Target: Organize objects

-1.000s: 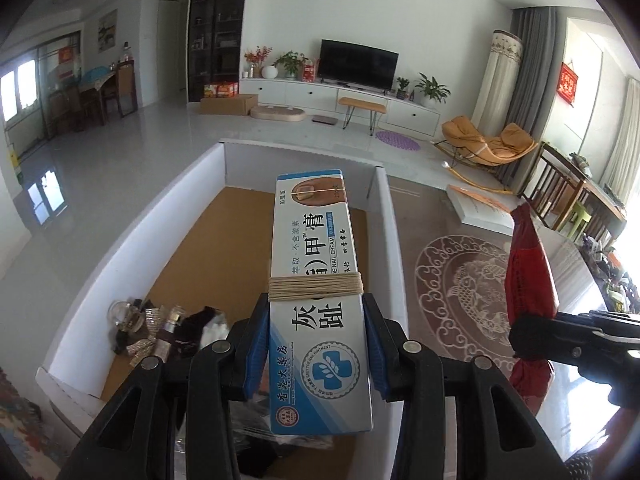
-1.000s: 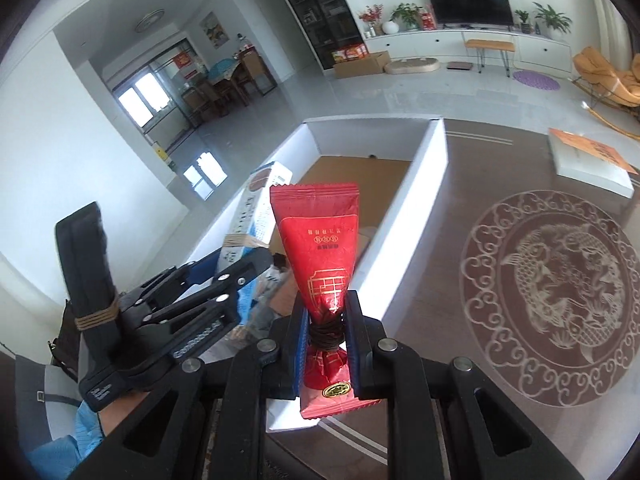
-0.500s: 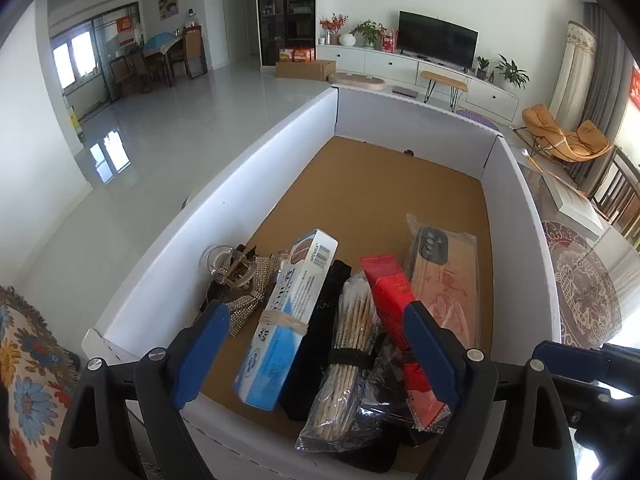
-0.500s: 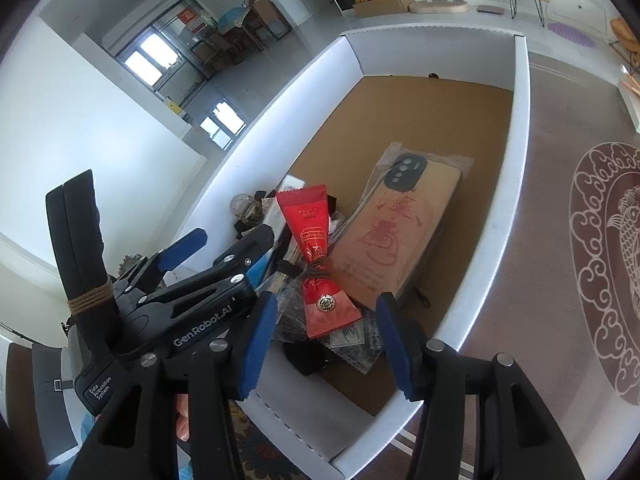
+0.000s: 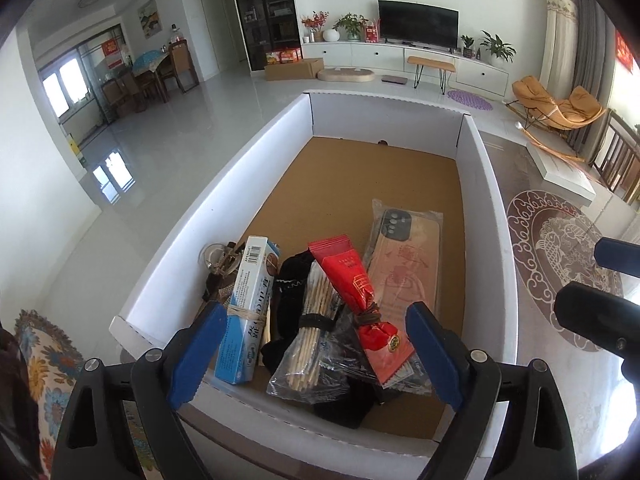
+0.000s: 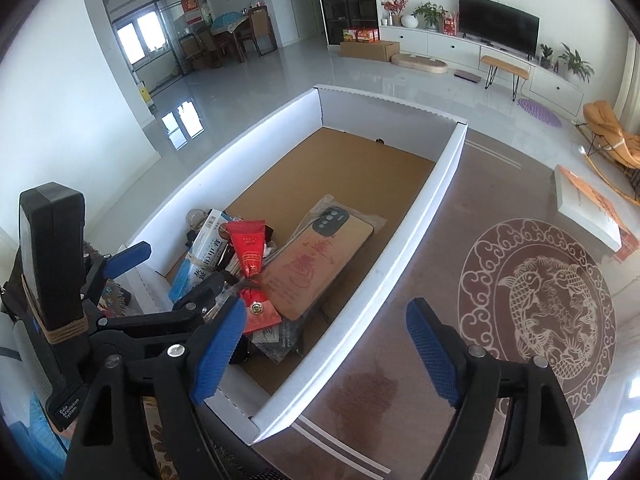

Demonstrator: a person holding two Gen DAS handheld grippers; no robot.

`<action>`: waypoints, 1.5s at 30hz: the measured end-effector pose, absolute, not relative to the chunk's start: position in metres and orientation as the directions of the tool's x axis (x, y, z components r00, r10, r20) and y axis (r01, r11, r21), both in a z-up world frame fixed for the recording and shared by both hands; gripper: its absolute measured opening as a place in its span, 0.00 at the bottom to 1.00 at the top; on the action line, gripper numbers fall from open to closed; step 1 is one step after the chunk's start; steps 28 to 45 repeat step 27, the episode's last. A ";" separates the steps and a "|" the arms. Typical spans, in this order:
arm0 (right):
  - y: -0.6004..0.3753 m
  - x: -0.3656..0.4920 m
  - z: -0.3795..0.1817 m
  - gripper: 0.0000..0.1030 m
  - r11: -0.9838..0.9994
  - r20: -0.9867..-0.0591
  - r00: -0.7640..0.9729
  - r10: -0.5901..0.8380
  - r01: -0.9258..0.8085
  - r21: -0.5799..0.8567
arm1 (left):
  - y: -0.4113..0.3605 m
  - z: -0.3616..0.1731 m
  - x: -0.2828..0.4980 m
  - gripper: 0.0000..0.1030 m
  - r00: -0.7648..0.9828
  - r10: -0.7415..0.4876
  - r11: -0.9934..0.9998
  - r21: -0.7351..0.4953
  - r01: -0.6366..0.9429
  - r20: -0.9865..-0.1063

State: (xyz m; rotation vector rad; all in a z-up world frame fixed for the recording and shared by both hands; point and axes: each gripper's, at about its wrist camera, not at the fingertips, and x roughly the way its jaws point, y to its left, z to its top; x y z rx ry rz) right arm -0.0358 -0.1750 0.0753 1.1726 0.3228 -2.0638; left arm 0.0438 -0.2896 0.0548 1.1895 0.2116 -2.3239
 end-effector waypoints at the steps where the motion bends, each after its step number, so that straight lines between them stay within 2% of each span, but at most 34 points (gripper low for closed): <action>1: -0.175 -0.035 0.074 0.81 -0.706 -0.826 -0.319 -0.464 0.697 0.128 | -0.290 0.055 0.043 0.88 -0.480 -0.363 -0.855 0.081 0.512 -0.799; 4: -0.170 -0.035 0.074 0.86 -0.721 -0.837 -0.324 -0.441 0.683 0.116 | -0.290 0.056 0.042 0.88 -0.458 -0.369 -0.845 0.087 0.527 -0.809; 13: -0.176 -0.037 0.067 0.87 -0.732 -0.851 -0.320 -0.417 0.673 0.106 | -0.304 0.059 0.053 0.88 -0.443 -0.396 -0.814 0.084 0.575 -0.804; 45: -0.187 -0.031 0.058 0.87 -0.719 -0.855 -0.304 -0.421 0.686 0.110 | -0.306 0.066 0.062 0.88 -0.459 -0.413 -0.802 0.076 0.592 -0.787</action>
